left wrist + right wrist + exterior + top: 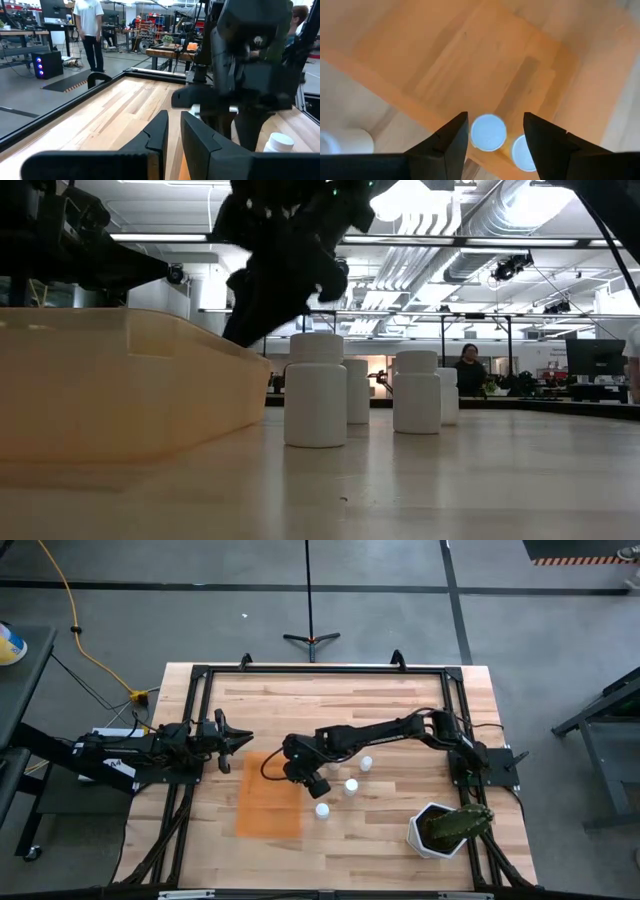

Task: Pick and place pill bottles into a basket
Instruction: Put the transparent pill bottle into the orange bin

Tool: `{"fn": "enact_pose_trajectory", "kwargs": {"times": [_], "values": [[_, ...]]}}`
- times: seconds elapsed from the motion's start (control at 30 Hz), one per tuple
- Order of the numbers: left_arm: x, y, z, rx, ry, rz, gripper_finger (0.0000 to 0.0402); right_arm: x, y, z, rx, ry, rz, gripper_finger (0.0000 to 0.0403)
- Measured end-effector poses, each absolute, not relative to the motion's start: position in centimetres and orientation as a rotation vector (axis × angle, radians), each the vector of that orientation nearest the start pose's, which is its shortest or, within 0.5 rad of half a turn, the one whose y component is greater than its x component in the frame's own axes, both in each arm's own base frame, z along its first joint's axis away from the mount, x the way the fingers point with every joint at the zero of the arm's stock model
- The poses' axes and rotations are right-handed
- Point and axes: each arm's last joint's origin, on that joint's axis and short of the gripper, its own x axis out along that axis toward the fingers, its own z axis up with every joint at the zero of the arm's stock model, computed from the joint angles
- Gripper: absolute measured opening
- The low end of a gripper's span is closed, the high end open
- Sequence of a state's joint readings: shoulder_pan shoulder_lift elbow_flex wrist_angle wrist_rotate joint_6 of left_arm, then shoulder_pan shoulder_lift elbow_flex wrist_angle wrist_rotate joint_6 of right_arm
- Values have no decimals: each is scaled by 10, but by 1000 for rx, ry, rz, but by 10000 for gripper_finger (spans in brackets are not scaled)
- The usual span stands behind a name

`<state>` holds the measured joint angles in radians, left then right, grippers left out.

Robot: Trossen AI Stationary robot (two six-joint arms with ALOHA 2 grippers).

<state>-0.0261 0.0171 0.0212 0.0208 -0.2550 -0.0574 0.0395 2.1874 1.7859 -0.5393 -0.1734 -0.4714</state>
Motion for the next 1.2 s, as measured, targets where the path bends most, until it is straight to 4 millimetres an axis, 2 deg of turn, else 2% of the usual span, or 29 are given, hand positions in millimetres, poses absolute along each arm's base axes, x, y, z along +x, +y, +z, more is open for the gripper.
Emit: {"fn": "enact_pose_trajectory", "kwargs": {"times": [0.07, 0.17, 0.33, 0.43, 0.6, 0.73, 0.83, 0.97, 1.07, 1.2], "values": [[97, 5, 171, -61, -31, 228, 88, 474, 23, 216, -375, 844, 406, 183], [97, 5, 171, -61, -31, 228, 88, 461, 19, 252, -378, 797, 387, 182], [97, 5, 171, -61, -31, 227, 88, 411, 9, 314, -288, 859, 346, 175], [97, 5, 171, -61, -31, 226, 88, 379, 7, 341, -188, 923, 294, 171], [97, 5, 171, -61, -31, 225, 88, 346, 16, 367, -216, 958, 176, 164], [97, 4, 171, -60, -30, 213, 88, 329, 29, 378, -179, 967, 156, 159], [97, 4, 171, -61, -30, 209, 88, 321, 42, 366, -202, 897, 179, 156], [97, 4, 171, -61, -30, 207, 88, 304, 50, 316, -247, 833, 224, 151], [97, 4, 171, -61, -30, 207, 88, 287, 41, 282, -241, 752, 199, 145], [97, 4, 171, -61, -30, 207, 88, 264, 20, 253, -209, 636, 124, 138]]}}
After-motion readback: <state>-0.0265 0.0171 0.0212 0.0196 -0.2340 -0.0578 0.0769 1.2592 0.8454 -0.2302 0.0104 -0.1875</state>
